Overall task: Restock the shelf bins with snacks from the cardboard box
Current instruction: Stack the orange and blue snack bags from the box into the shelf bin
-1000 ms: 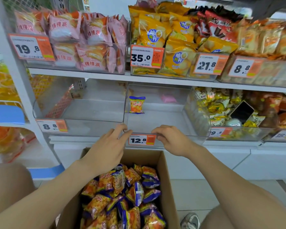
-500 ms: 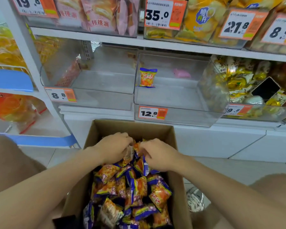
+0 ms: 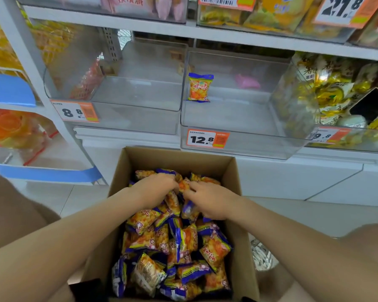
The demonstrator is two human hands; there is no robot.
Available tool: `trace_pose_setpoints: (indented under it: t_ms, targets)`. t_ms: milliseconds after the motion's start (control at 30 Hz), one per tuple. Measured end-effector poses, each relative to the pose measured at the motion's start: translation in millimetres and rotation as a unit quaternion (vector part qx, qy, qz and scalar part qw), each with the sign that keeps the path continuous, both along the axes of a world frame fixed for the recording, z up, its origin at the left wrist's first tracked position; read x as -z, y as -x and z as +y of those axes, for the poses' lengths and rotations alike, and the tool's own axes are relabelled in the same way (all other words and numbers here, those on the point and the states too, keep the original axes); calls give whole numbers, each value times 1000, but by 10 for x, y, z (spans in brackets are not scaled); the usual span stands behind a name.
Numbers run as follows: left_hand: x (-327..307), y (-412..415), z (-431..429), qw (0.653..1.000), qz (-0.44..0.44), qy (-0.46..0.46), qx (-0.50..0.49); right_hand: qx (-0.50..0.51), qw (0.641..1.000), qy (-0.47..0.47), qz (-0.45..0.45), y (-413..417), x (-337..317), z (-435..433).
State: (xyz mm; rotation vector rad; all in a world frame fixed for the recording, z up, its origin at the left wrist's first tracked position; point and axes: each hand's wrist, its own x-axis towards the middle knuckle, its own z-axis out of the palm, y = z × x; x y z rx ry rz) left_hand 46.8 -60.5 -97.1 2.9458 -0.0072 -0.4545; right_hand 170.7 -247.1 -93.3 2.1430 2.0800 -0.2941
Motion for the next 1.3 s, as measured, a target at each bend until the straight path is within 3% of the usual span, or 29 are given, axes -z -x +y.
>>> trace_pose_setpoints:
  t_ms: [100,200,367,467,533,633,733,767,900,1000,1167,1300]
  targets:
    - [-180,37,46,998,-30,7,-55,130,981,-37,142,-70,-308,-56]
    - [-418,88,126,982,-33,122,-144,242,933,-95,248,-114,-601,-186]
    - [-919,212,73,903,-16,335,-268,334,808,-290,388,-34,-978,-333]
    - [-1170,258,-27,855,-4,421,-303,351,732,-345,471,15,-1108,-287]
    - [-1312,276,-90,828,-34,468,-308,342,722,-337,498,32,-1156,-252]
    - [-1467,290,-152,813,-116,477,-313,328,722,-289,537,15,-1248,-246]
    - [-1558,298,-156,793,-168,494,-315,299,795,-264,456,-36,-1319,-273]
    - [-1580,295,-152,791,-176,496,-313,296,803,-270,442,-44,-1339,-267]
    - [-1567,265,-93,762,-203,508,-347,321,738,-286,521,-14,-1477,-245]
    - [-1530,236,-64,734,-208,527,-373,311,738,-325,502,14,-1563,-251]
    - [-1532,205,-109,675,-214,582,-400,327,701,-363,520,23,-1535,-217]
    - [-1565,218,-172,641,-213,626,-390,374,640,-356,569,18,-1518,-190]
